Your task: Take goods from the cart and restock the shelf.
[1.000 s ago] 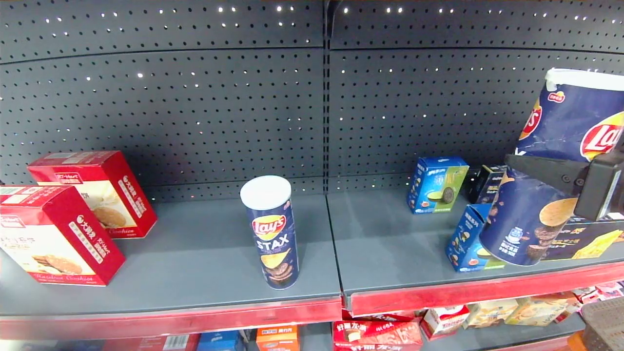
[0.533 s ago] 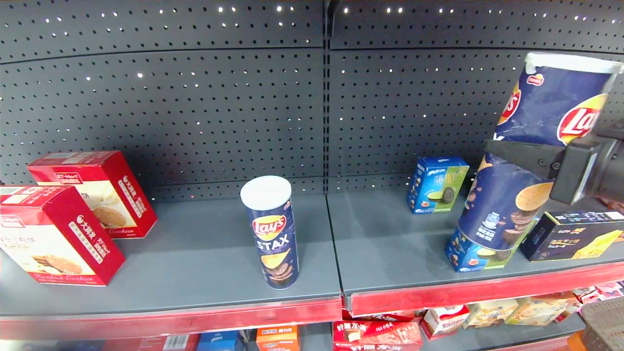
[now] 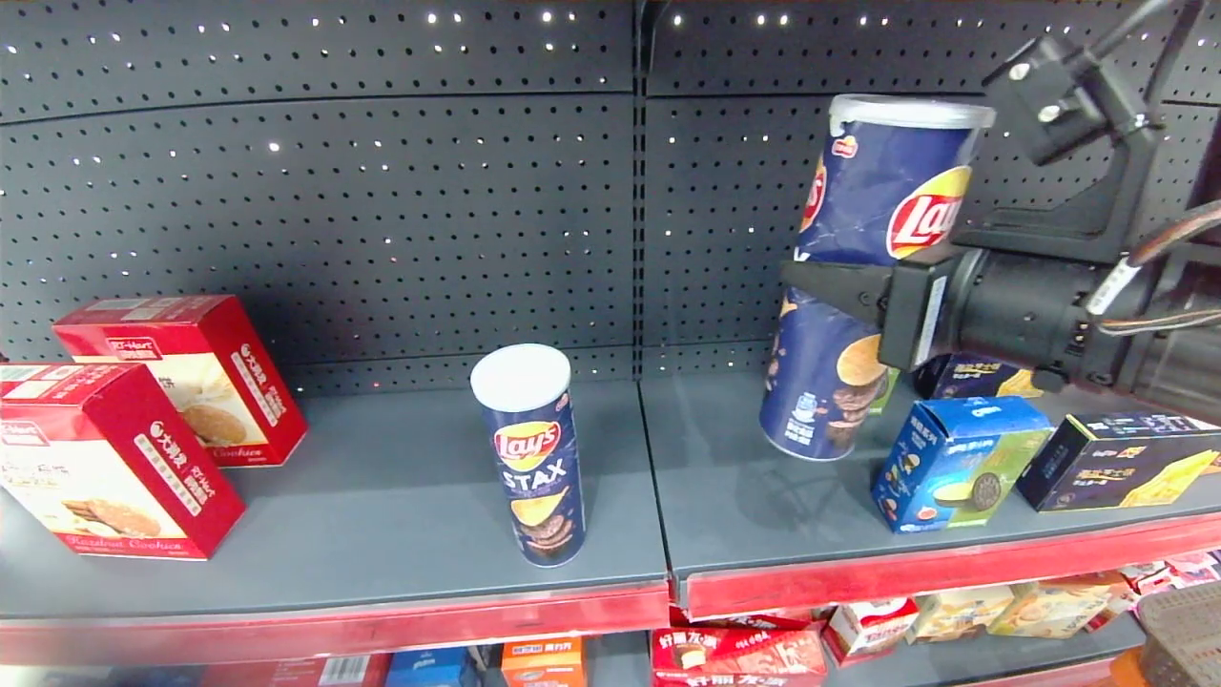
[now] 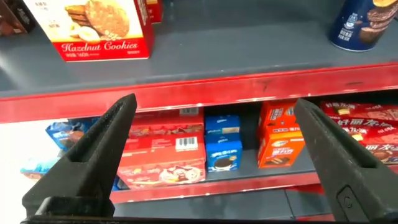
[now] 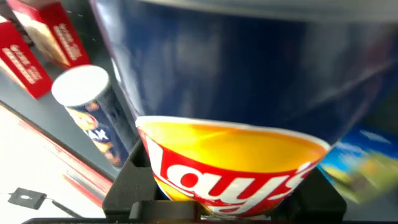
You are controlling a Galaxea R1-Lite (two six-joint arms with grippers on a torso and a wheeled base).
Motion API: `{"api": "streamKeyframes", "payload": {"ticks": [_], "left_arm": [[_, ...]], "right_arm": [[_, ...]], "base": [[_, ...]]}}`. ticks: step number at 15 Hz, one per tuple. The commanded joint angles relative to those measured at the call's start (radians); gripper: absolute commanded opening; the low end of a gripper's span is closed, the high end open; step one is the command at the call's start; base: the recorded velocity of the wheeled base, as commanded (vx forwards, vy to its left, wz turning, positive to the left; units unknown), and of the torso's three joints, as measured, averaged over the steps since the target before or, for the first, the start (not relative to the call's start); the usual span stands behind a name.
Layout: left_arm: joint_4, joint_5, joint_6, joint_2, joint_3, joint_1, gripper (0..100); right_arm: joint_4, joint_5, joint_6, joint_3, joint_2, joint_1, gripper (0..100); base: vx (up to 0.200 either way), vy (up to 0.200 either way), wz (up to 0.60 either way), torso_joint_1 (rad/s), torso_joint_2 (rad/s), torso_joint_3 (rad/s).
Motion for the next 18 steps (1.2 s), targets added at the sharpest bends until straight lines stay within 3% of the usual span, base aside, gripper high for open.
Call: {"api": "streamKeyframes", "payload": {"ticks": [1, 8, 13, 18], "left_arm": [[0.001, 0.0, -0.007, 0.006, 0.0, 0.001, 100], [0.001, 0.001, -0.008, 0.006, 0.0, 0.001, 100], [0.001, 0.001, -0.008, 0.006, 0.0, 0.001, 100], [0.001, 0.001, -0.008, 0.006, 0.0, 0.001, 100]], "right_arm": [[-0.011, 0.004, 0.0, -0.014, 0.074, 0.012, 0], [-0.044, 0.007, -0.003, -0.164, 0.252, 0.029, 0], [-0.044, 0.018, -0.003, -0.482, 0.535, 0.051, 0], [-0.037, 0.012, -0.001, -0.61, 0.645, 0.047, 0]], "base": [[0.0, 0.0, 0.0, 0.0, 0.0, 0.0], [0.0, 0.0, 0.0, 0.0, 0.0, 0.0], [0.0, 0.0, 0.0, 0.0, 0.0, 0.0], [0.0, 0.0, 0.0, 0.0, 0.0, 0.0]]}}
